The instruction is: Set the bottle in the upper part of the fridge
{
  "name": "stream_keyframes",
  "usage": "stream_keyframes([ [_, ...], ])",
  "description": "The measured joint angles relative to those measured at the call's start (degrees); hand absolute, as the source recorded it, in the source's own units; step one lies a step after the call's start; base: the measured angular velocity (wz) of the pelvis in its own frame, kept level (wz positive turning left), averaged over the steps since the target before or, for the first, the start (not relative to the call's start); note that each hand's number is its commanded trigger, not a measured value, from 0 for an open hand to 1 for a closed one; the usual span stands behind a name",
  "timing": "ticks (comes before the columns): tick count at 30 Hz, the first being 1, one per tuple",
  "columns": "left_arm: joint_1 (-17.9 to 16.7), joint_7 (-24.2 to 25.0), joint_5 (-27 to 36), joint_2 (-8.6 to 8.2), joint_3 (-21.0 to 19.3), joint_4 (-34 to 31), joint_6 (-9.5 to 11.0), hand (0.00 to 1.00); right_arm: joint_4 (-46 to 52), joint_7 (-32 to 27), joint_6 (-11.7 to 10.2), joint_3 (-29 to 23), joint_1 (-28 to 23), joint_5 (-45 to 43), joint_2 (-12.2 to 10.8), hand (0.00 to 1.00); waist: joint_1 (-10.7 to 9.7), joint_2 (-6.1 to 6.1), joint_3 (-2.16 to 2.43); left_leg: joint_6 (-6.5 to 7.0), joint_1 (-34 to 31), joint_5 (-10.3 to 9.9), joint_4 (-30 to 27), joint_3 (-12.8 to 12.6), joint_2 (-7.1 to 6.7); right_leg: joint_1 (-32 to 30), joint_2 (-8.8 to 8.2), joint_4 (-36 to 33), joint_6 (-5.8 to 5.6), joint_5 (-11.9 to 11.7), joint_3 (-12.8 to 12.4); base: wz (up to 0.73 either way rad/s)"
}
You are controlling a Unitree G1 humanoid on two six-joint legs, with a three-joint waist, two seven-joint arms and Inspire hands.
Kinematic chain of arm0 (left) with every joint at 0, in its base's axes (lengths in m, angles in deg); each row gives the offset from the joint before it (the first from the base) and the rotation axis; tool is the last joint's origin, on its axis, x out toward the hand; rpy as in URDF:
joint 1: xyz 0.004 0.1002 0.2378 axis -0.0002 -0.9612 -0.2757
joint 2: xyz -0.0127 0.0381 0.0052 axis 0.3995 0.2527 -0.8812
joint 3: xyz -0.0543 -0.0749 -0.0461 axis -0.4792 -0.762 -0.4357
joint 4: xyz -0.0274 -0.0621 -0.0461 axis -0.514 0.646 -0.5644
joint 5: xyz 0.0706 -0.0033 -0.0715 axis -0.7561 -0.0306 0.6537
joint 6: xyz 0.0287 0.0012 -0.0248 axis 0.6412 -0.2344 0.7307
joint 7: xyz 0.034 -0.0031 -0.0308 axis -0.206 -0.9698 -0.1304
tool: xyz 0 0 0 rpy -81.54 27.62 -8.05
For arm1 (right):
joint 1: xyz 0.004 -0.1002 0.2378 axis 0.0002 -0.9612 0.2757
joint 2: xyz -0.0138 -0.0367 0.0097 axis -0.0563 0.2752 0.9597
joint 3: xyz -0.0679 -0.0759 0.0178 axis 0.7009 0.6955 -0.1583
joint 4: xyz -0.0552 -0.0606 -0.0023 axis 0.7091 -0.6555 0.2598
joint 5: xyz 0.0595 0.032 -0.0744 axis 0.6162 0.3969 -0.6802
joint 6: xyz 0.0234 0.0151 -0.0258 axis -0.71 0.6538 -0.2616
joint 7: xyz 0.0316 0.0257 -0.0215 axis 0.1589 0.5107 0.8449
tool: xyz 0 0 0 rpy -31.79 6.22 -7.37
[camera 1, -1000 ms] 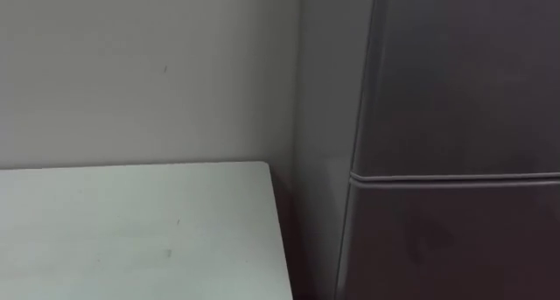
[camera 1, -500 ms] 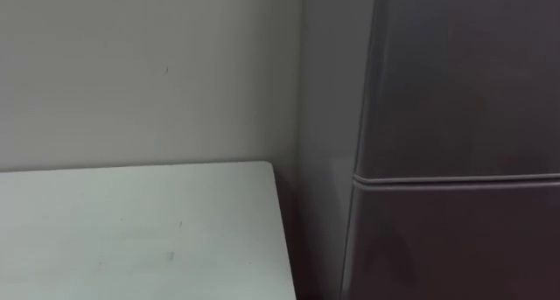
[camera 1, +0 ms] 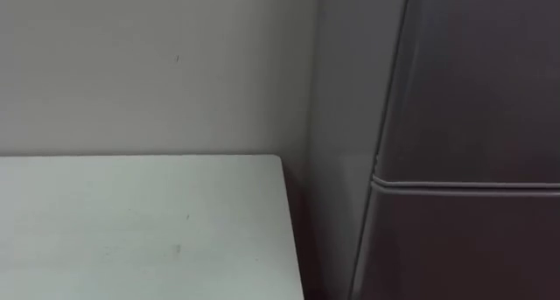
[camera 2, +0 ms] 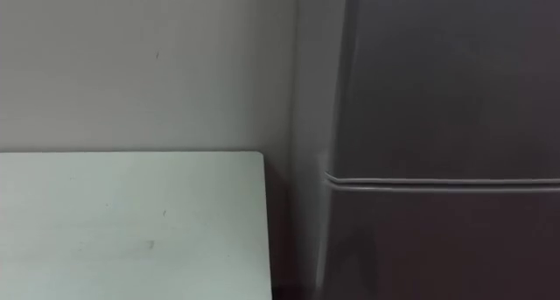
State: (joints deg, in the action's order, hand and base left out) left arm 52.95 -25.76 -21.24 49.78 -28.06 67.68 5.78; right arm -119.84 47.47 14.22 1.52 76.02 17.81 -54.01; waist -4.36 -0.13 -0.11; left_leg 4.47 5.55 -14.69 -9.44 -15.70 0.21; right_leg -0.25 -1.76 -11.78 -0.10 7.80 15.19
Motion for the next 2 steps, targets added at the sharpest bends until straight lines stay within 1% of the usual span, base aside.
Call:
stream_keyframes([
  [2, 0.3, -0.01, 0.0, -0.02, 0.04, 0.02, -0.09, 0.0, -0.48, 0.2, 0.01, 0.13, 0.02, 0.46, 0.06, 0.0, 0.23, 0.2, 0.1, -0.01, 0.1, 0.0, -0.05, 0.24, 0.11, 0.42, 0.04, 0.12, 0.04, -0.21, 0.59, 0.08],
])
